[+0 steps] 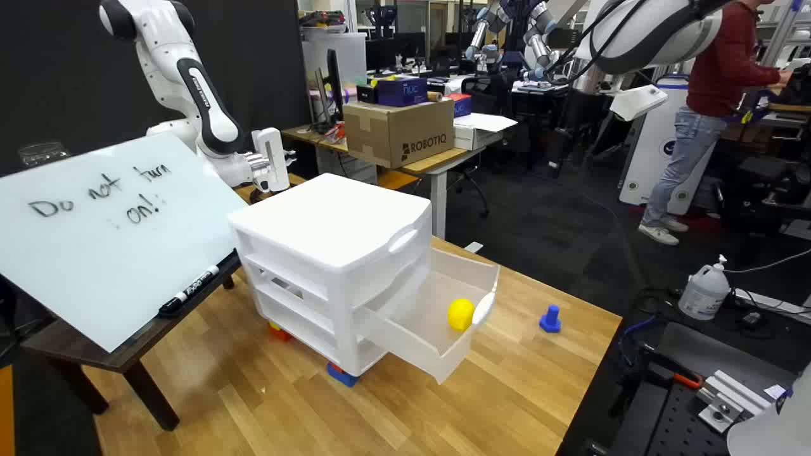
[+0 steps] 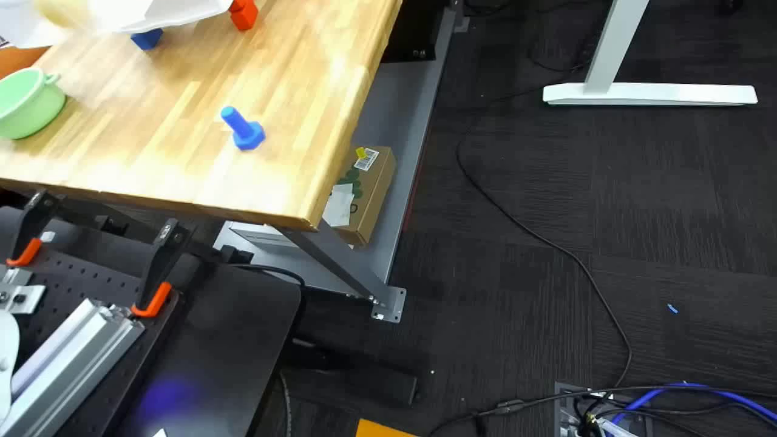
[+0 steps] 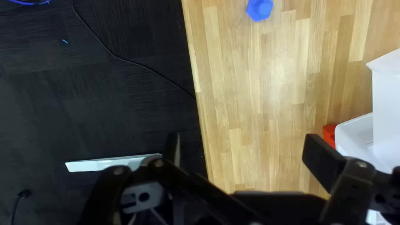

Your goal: Move the blue screw to the left

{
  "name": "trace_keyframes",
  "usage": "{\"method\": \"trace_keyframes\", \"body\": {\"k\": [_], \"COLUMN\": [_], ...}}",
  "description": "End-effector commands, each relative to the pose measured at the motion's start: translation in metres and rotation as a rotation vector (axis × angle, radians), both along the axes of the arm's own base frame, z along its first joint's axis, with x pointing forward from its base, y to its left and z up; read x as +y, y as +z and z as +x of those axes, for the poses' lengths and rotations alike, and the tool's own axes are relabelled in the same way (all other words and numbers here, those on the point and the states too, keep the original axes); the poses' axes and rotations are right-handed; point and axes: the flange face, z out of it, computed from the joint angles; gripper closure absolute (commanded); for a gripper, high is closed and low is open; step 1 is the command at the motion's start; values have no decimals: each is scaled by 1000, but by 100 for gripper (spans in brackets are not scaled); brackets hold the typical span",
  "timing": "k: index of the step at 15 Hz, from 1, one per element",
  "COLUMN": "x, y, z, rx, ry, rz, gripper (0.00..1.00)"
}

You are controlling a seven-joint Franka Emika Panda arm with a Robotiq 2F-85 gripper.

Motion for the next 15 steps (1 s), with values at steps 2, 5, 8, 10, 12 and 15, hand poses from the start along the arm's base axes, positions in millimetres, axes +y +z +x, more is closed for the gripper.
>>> {"method": "trace_keyframes", "body": {"k": [2,5,8,10,12,15], "x": [0,0,2,8,16,23], "y": [1,1,1,0,-2,-14], "z": [0,0,7,18,31,53], "rx": [0,-1,-14,-15,-10,14], "ry": [0,0,-8,-9,-3,-28], "rz": [0,0,11,23,40,46], "gripper": [0,0,0,0,0,0]}}
